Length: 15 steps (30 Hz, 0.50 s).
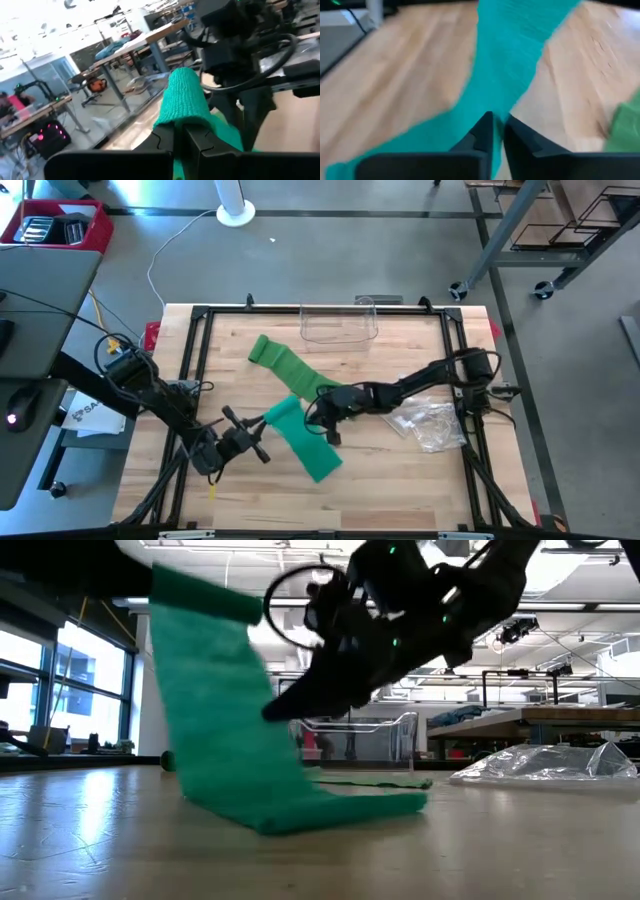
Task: Roll bandage
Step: Roll the blue bandage
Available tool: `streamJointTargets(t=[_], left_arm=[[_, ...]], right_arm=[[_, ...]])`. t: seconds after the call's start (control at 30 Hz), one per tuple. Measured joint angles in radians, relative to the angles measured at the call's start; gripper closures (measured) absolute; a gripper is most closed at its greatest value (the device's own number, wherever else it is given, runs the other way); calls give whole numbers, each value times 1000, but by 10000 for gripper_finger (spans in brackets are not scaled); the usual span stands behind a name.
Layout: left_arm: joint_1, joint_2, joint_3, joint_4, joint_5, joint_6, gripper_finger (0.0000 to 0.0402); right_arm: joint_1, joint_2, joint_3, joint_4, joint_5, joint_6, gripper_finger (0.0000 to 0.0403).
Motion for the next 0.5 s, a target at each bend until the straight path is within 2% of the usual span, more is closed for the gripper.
streamJointTargets(t=[0.23, 0.4, 0.5], left_arm=[[12, 0, -118, -2, 1, -201, 401], [14, -2, -150, 1, 1, -230, 401], [26, -2, -160, 1, 2, -242, 401]], right_arm=[[-40, -38, 0, -167, -35, 1, 276], [19, -73, 1, -268, -238, -165, 258], [86, -60, 0, -282, -260, -271, 258]])
